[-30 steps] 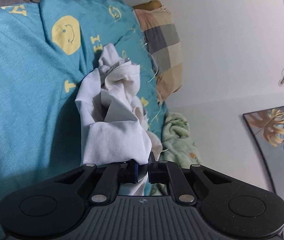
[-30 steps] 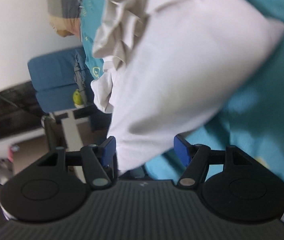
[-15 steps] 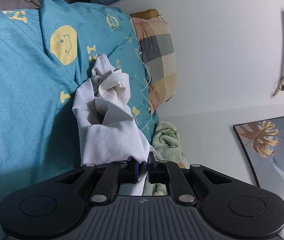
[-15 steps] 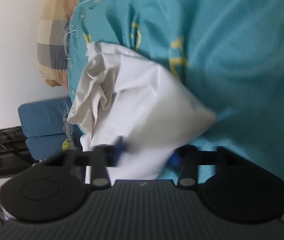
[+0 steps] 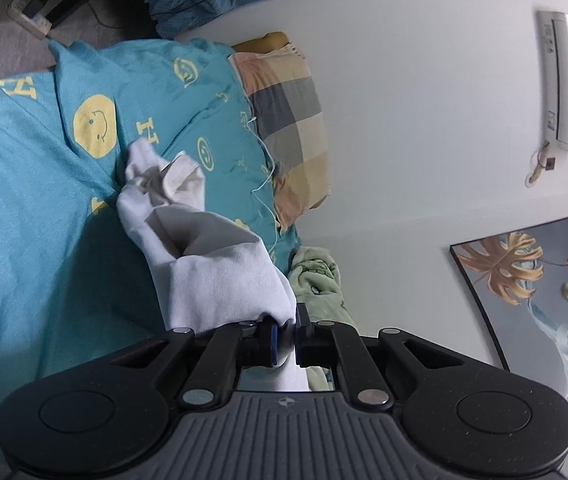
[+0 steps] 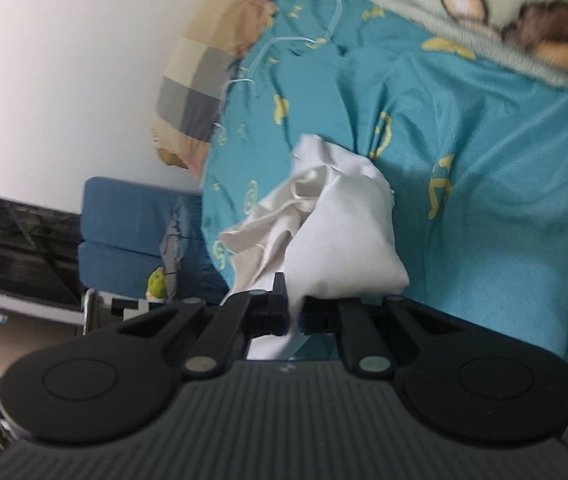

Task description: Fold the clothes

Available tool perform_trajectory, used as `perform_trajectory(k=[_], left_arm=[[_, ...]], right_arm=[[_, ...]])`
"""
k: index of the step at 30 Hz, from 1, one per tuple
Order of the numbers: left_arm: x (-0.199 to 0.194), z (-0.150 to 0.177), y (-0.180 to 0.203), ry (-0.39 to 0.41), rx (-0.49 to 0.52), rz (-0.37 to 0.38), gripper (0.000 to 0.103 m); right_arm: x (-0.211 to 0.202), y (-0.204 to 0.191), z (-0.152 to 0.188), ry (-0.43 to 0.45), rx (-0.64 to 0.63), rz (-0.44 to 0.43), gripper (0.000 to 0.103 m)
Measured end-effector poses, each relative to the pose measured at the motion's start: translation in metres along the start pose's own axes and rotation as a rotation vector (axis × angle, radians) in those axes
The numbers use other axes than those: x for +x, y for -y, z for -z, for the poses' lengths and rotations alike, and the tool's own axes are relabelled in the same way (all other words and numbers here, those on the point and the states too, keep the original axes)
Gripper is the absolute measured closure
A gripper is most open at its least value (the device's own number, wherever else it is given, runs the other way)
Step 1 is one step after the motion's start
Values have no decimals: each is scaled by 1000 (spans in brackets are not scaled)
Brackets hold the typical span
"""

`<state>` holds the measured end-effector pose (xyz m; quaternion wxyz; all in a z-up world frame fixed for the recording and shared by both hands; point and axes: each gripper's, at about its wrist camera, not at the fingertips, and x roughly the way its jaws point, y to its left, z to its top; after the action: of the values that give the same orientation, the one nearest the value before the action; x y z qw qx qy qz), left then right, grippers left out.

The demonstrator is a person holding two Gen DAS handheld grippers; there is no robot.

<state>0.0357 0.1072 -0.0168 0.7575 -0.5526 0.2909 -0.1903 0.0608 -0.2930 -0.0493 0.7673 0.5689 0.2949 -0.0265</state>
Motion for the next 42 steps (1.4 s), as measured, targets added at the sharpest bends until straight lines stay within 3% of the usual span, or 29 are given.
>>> perform_trajectory(k=[9,15,22,35,42], left_arm=[[-66,37,10,-13,28,-50,96],[-70,39,10,-20,29,-66,96],[1,7,5,-24,50,-83,95],[160,-83,-52,-33,21,-199,95],[196,-97,-82,-55,19,-257,95]], right_arm=[[-63,-4,32,29,-77,-5,95],[-68,-5,33,20,-83,7,95],[-27,-16,-1,2,-58,32,95],[140,-24,-80,-60,-31,146,95],[188,-5,-89,-99,-43,208,95]])
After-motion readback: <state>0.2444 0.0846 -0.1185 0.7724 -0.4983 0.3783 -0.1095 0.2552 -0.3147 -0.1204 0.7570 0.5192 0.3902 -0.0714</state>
